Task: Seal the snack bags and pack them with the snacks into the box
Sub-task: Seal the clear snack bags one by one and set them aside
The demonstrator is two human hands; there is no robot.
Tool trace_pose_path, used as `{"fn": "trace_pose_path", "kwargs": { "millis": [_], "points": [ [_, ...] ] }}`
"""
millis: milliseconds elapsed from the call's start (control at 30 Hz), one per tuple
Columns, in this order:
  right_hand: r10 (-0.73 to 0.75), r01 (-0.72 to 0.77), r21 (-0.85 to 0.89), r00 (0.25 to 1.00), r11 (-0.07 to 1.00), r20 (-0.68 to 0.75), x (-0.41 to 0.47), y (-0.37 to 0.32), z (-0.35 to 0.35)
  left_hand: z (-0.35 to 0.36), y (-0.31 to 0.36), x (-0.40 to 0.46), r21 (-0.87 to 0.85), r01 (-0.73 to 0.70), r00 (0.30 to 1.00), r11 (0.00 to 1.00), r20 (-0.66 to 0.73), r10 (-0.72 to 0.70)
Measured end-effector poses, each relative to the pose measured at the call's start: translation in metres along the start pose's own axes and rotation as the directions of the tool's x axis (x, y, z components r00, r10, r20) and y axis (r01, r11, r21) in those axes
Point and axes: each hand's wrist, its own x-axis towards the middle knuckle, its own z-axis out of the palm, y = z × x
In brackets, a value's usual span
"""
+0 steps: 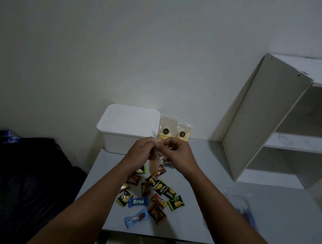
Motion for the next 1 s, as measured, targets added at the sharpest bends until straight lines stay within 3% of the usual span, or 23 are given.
{"fn": "trace_pose_path", "kwargs": {
  "millis": [200,367,567,733,1000],
  "points": [
    [0.027,-0.027,0.004,0.998,1.0,-0.053,0.0,-0.003,-0.003,-0.004,0.003,0.0,0.165,-0.079,0.992,0.983,0.111,0.062],
    [0.051,-0.047,0.049,0.995,0.998,-0.089,-0.007,-0.003,-0.002,0.0,0.002,-0.005,0.179,-0.101,0.992,0.979,0.097,0.084],
    [0.142,-0.138,0.056,0.988,0.989,-0.068,-0.01,0.005,-0.006,0.008,-0.012,-0.011,0.286,-0.133,0.978,0.949,0.192,0.079],
    [0.135,-0.135,0.007,0.99,0.991,-0.028,-0.01,0.019,-0.011,0.018,-0.02,-0.003,0.249,-0.055,0.998,0.967,0.054,0.043],
    [0.309,-0.311,0.029,0.949,0.95,0.056,0.003,0.049,-0.036,0.044,-0.038,0.029,0.269,0.005,1.0,0.963,0.01,-0.008]
  ]
}}
